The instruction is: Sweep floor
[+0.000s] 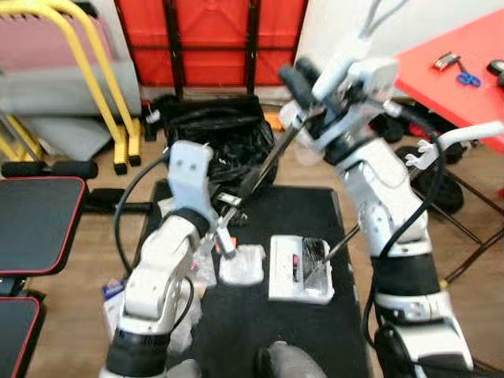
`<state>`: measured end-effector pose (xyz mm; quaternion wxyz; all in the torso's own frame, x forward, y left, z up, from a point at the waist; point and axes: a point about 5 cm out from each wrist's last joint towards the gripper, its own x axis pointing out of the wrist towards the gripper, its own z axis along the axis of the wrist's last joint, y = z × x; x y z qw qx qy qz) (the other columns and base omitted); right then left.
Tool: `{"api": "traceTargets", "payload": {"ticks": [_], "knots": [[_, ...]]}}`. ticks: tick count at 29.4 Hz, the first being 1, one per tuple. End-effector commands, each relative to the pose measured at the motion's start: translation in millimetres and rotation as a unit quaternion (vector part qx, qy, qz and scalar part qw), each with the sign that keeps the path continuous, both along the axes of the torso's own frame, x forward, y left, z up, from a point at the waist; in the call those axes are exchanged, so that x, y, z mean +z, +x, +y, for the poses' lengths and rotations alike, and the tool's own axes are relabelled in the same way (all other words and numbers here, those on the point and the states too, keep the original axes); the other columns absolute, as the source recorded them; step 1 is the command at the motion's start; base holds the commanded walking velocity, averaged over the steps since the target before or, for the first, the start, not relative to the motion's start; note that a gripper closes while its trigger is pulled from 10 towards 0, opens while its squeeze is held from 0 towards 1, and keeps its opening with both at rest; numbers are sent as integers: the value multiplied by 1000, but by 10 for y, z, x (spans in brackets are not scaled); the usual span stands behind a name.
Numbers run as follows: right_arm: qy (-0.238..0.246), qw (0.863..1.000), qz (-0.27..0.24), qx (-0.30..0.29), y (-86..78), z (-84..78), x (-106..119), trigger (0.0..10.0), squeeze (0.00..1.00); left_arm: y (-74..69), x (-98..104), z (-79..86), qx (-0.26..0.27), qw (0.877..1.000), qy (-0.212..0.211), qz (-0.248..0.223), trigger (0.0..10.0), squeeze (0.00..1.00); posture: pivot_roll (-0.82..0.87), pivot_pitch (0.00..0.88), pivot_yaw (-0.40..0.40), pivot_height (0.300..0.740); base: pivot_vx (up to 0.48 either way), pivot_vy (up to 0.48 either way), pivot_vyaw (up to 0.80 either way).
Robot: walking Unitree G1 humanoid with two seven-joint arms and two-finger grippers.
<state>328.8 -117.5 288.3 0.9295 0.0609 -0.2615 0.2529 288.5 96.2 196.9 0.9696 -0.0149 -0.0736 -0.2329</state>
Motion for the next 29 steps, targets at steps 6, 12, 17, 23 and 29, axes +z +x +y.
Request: {"api": "traceTargets", "payload": {"ticks": [6,12,17,23,29], "knots": [[11,999,-25,17,-77,54,98,10000,0,-134,-164,-56,-21,999,1,34,10000,0,-134,183,-111,740,0,0,0],[15,999,-21,24,-84,77,91,10000,0,-186,-170,-71,-34,999,-4,38,10000,0,-137,196,-115,740,0,0,0],[19,999,-18,32,-91,117,83,10000,0,-245,-209,-81,-37,998,-5,44,10000,0,-141,195,-122,740,0,-400,0],[19,999,-20,37,-93,154,99,10000,0,-257,-207,-88,-39,998,-6,46,10000,0,-147,201,-121,740,0,-414,0],[20,999,-16,38,-100,157,84,10000,0,-274,-206,-92,-40,998,-8,48,10000,0,-145,206,-120,740,0,-415,0]]}}
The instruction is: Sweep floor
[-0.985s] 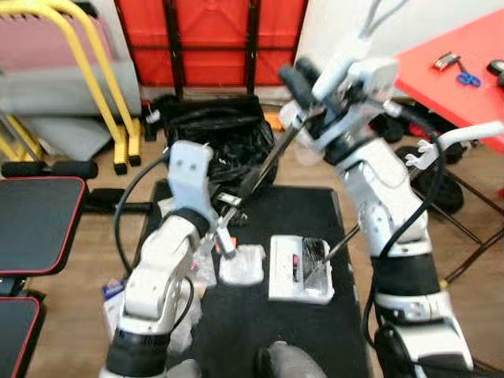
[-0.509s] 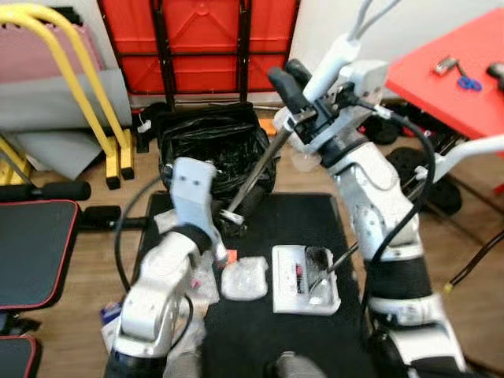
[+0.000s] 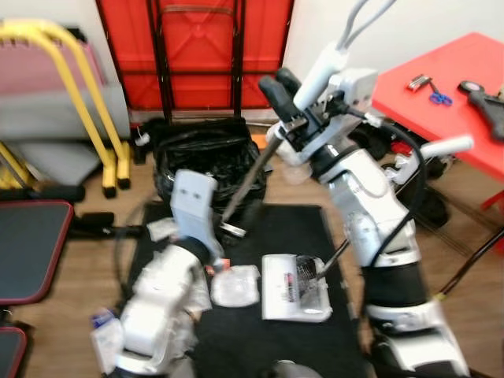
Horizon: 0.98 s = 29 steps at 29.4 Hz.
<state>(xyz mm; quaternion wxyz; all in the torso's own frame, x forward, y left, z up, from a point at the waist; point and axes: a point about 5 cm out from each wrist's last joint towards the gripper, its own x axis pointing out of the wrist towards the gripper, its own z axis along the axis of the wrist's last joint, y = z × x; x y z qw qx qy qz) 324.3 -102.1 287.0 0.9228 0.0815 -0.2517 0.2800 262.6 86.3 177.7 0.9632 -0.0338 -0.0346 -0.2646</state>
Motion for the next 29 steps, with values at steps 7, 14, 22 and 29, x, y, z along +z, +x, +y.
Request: {"api": "traceTargets", "payload": {"ticks": [7,14,22,29], "knots": [[10,1000,-25,4,-62,14,84,10000,0,-7,-19,25,8,1000,-2,14,10000,0,-142,211,-118,740,0,-118,0],[13,1000,-23,6,-65,29,79,10000,0,10,-9,65,18,1000,-2,16,10000,0,-139,218,-119,740,0,0,0],[45,999,-6,6,-12,22,44,10000,0,3,0,115,16,1000,21,12,10000,0,-140,248,-123,740,0,0,0],[69,998,7,-4,73,-6,40,10000,0,-175,-104,85,-88,991,103,17,10000,0,-152,305,-118,740,0,0,0]]}}
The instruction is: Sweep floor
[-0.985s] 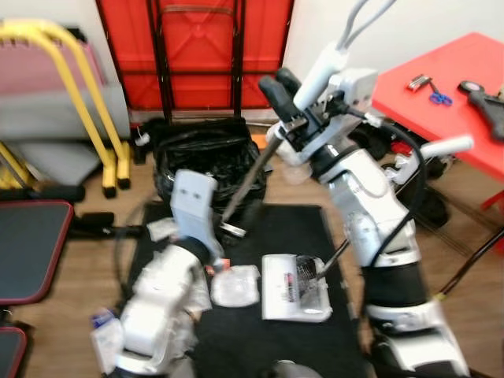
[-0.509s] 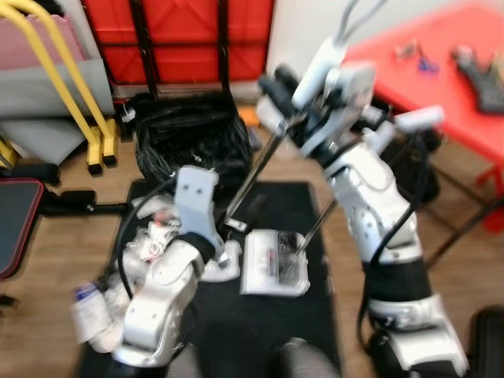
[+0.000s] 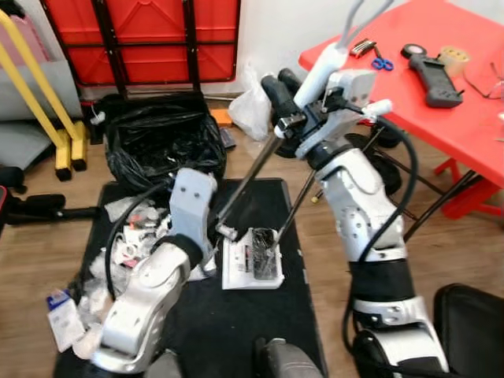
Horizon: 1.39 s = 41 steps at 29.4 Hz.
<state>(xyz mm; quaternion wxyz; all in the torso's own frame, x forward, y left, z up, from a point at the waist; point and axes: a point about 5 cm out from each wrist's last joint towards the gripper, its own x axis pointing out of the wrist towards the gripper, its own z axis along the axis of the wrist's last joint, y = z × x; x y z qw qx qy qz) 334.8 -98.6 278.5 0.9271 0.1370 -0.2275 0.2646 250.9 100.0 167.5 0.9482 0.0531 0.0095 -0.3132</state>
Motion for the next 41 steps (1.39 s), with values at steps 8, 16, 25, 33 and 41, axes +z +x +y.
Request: {"api": "traceTargets", "payload": {"ticks": [8,16,25,33,41], "knots": [[24,999,-30,-6,-44,-31,115,10000,0,69,84,143,16,999,29,-31,10000,0,-158,342,-135,740,0,0,0],[19,999,-43,7,-16,5,189,10000,0,137,158,376,86,994,37,-51,10000,0,-160,391,-145,740,0,0,0],[36,998,-59,12,55,-12,332,10000,0,105,108,712,119,986,103,-50,0,0,-153,422,-147,740,0,0,0],[50,996,-65,22,89,27,396,10000,0,70,41,880,161,976,140,-39,0,0,-143,431,-147,740,0,0,0],[59,996,-61,29,169,57,350,10000,0,44,34,910,180,973,143,-36,0,0,-134,438,-148,740,0,0,0]]}}
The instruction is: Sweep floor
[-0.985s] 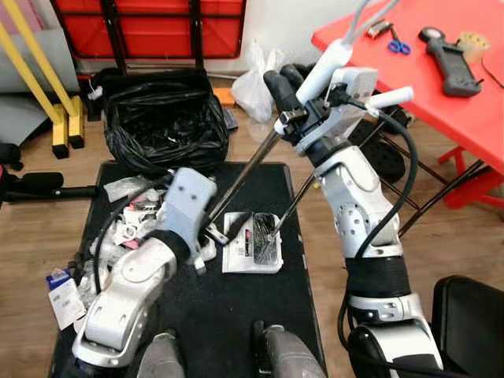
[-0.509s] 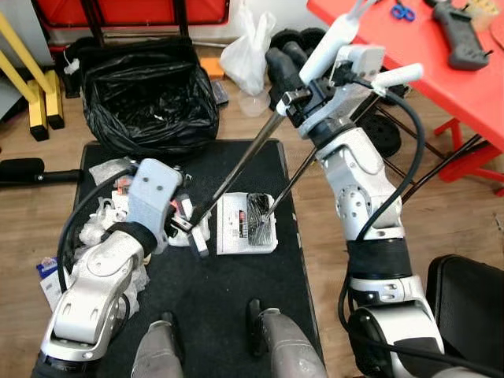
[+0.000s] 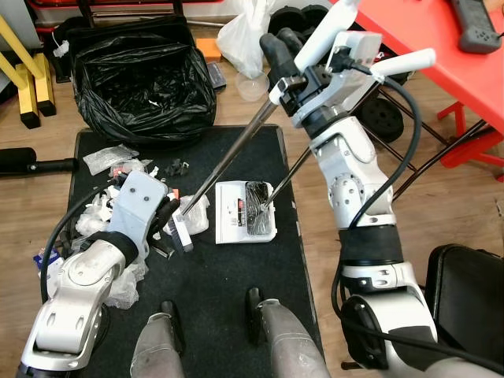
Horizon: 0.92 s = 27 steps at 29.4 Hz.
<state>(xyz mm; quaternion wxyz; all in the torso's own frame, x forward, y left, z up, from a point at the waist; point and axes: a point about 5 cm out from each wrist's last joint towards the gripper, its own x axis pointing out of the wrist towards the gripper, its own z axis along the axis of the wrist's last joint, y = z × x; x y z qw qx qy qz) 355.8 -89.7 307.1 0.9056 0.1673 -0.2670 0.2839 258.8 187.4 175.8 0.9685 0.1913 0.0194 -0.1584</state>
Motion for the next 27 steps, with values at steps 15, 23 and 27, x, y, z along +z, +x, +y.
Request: {"api": "traceTargets", "payload": {"ticks": [15,23,27], "knots": [[57,998,-7,27,157,47,-67,10000,0,-23,164,83,115,990,-53,-54,10000,0,-116,452,-163,740,0,0,0],[23,999,33,3,302,62,-369,10000,0,-13,313,105,117,986,-72,-92,10000,0,-122,451,-172,740,0,0,0],[17,999,41,-5,322,15,-427,10000,0,2,355,101,119,985,-74,-100,10000,0,-122,448,-173,740,0,0,0]]}}
